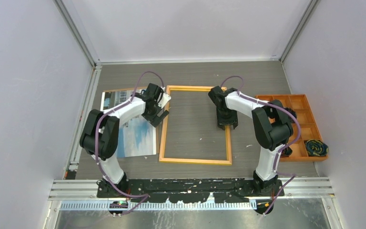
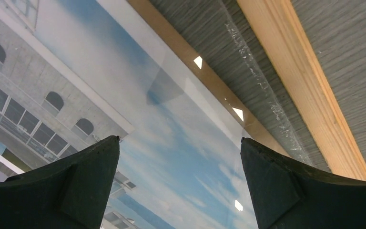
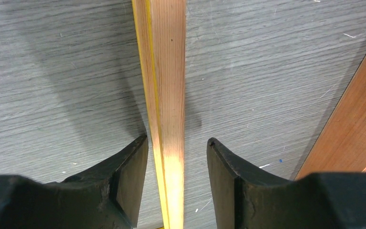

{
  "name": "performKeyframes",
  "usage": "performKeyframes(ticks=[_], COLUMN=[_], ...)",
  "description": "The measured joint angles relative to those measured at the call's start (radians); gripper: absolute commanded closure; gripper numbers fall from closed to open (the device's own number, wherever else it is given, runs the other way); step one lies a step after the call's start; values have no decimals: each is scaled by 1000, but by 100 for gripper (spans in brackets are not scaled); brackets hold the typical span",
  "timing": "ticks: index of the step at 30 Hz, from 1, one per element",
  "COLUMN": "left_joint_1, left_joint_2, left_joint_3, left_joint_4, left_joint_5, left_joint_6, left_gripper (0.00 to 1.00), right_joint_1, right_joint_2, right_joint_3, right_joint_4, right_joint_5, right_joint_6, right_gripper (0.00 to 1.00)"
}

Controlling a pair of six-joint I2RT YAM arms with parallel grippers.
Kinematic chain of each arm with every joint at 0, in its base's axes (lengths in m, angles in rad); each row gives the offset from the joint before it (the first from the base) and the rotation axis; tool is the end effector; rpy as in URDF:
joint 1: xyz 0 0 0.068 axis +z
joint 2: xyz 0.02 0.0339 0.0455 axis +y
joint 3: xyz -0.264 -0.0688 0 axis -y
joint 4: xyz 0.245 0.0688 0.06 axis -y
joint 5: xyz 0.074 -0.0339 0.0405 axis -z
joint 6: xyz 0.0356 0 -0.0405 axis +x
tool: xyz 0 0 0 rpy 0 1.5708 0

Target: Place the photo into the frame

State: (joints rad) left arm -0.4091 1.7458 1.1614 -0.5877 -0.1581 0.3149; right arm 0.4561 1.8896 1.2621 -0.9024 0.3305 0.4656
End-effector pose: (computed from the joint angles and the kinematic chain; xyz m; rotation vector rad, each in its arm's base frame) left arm 0.3195 -0.1324 0.1877 0.9260 2.5687 0.1901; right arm 0.3110 0.1397 0.1613 0.0239 2.9301 -0.4110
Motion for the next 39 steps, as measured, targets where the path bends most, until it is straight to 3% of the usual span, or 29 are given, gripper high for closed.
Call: performKeyframes(ticks=[16, 25, 29, 32, 39], left_joint_1=[-139, -148, -62, 81, 467], left_joint_2=[42, 65, 52, 5, -62], left_joint_3=[3, 94, 227, 315, 368], left_joint_4=[51, -9, -107, -172, -234], left_joint_5=[-52, -24, 84, 161, 194], left_joint_6=[0, -20, -28, -31, -42], left_gripper=[1, 0, 0, 0, 0], right_joint_1=[-119, -131, -98, 15, 318], right_joint_2=[-44, -140, -257, -265, -4], right_joint_3=[-53, -66, -9, 131, 520], right_joint_4=[40, 39, 41, 50, 123], right_joint_5=[-35, -79, -140, -148, -201], right_joint_6=[46, 89, 141, 192, 266], right_gripper=[53, 36, 26, 23, 22])
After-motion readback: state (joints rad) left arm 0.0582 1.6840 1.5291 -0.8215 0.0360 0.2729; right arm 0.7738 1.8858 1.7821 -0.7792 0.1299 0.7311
